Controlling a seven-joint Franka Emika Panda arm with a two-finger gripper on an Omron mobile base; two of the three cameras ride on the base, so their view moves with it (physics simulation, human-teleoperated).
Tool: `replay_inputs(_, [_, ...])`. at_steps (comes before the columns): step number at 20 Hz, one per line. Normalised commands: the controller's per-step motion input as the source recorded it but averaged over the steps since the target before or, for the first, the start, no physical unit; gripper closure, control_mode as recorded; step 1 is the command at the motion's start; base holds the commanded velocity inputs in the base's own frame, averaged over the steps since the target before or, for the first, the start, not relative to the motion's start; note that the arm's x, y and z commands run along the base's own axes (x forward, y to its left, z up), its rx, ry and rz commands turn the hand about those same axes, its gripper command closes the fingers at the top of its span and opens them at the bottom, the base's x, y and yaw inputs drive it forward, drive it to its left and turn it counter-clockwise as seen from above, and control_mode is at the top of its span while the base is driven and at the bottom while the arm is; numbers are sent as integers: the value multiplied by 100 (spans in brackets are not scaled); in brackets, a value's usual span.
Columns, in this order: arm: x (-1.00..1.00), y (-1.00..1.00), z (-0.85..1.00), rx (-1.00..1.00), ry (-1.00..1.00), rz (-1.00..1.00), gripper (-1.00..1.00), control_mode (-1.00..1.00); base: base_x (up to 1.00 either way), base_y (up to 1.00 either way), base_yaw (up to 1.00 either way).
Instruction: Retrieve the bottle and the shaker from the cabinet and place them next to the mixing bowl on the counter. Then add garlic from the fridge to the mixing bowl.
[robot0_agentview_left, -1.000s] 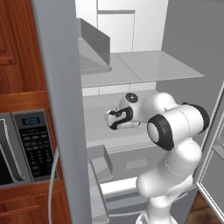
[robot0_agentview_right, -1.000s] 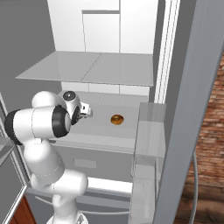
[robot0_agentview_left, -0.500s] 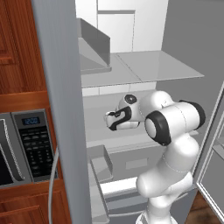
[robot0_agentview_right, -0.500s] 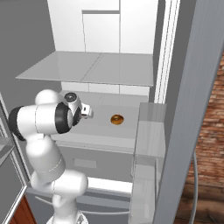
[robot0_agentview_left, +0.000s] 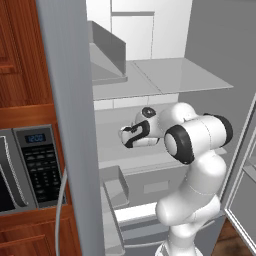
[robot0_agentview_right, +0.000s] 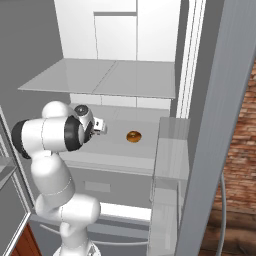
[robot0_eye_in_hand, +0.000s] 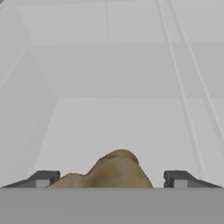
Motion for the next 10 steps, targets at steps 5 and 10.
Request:
replay_inputs(5, [4,0,-7,0,0,0,100,-100,0,0,0])
replay_inputs(10, [0,0,-1,0,0,0,100,-100,0,0,0])
